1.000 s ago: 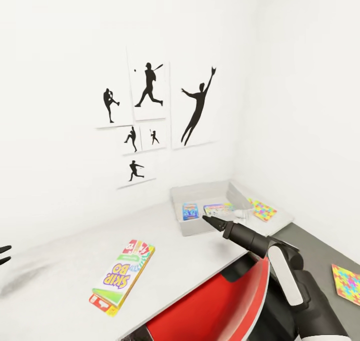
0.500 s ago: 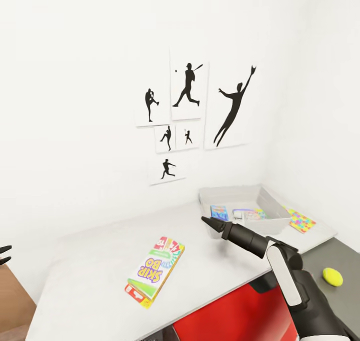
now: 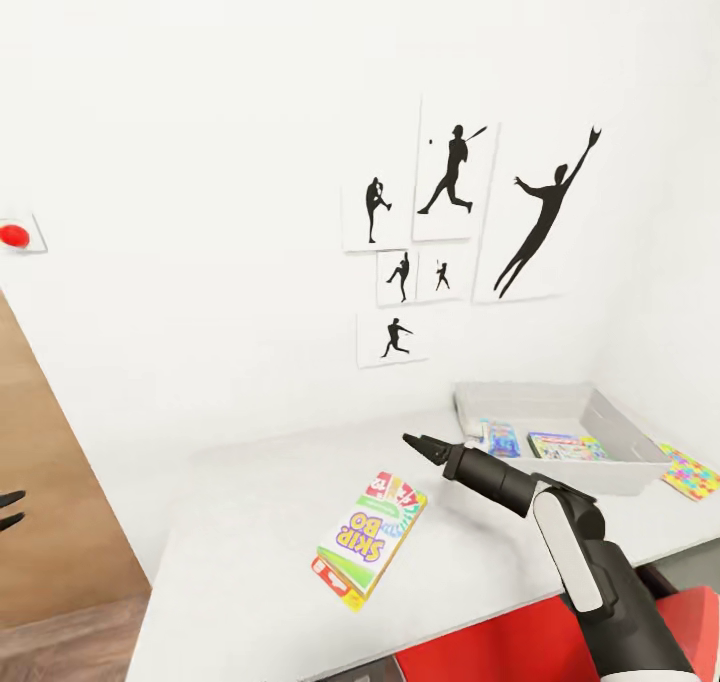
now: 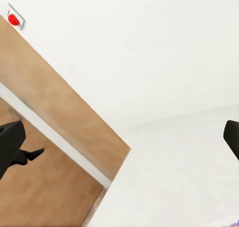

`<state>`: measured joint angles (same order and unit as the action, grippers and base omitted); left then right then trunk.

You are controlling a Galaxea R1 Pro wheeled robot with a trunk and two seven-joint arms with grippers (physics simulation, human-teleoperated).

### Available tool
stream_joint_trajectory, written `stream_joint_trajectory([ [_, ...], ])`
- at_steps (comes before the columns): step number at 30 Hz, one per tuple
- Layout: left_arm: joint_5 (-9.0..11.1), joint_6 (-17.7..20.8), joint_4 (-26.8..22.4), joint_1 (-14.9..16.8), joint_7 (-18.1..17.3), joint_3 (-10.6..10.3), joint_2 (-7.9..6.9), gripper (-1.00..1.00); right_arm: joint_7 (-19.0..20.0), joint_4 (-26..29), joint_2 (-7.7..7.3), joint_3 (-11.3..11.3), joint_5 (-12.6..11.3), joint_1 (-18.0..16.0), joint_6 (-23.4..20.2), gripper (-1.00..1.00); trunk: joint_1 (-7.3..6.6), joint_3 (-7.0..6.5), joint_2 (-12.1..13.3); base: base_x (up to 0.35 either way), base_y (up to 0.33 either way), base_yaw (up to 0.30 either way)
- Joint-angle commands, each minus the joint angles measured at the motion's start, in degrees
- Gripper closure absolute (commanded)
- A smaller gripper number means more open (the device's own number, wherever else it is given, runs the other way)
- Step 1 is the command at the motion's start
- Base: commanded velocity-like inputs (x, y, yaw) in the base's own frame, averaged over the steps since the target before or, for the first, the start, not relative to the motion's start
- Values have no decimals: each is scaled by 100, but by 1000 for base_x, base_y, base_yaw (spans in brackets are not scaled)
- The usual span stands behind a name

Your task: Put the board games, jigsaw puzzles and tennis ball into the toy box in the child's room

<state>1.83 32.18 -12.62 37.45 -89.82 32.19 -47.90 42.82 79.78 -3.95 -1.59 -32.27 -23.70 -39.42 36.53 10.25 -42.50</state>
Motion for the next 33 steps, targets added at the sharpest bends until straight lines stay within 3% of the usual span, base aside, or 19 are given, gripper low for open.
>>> stream_joint_trajectory([
  [1,18,61,6,8,-18,-20,-1,-100,2,3,-1,-10,-24,-3,-38,-100,1,9,-7,0,51,286],
  [12,14,61,6,8,-18,-20,0,-100,-1,3,3,-15,-25,-3,-29,-100,1,9,-7,0,106,226],
  [33,11,53,6,8,-18,-20,2,-100,-357,-7,10,-2,-33,-3,-60,-100,1,9,-7,0,16,18],
])
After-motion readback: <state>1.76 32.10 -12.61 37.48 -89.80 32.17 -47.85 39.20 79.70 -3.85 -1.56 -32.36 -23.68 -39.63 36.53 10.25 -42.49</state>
